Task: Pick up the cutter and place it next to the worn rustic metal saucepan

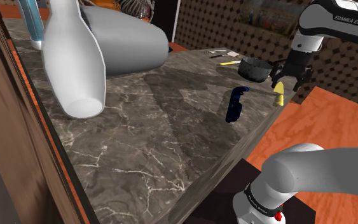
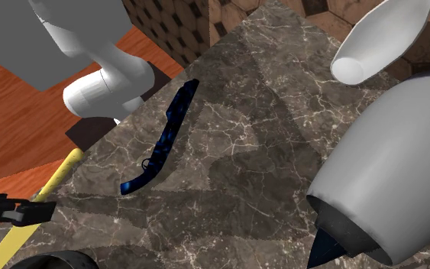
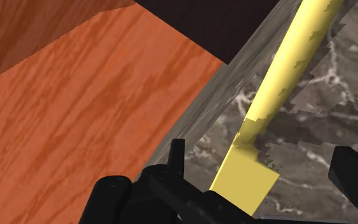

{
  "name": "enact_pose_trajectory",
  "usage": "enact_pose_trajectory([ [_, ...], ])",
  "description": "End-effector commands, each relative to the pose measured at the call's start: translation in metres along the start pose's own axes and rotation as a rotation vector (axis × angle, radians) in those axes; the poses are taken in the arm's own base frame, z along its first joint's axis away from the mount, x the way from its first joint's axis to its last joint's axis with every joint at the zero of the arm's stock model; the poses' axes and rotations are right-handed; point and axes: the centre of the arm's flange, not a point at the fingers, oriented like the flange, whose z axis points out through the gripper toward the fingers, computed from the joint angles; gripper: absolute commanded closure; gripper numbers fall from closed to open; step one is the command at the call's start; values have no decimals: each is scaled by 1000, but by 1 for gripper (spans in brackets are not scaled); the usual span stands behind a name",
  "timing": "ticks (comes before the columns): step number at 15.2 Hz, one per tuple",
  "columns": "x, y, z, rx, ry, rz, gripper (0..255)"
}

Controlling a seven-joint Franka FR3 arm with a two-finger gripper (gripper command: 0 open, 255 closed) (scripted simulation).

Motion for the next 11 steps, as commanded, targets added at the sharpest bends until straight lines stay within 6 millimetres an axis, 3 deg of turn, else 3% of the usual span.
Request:
enact_pose_trajectory([
  [1, 0, 0, -20, 0, 0, 0, 0],
  [3, 0, 0, -44, 0, 0, 0, 0],
  [11, 0, 0, -44, 0, 0, 0, 0],
])
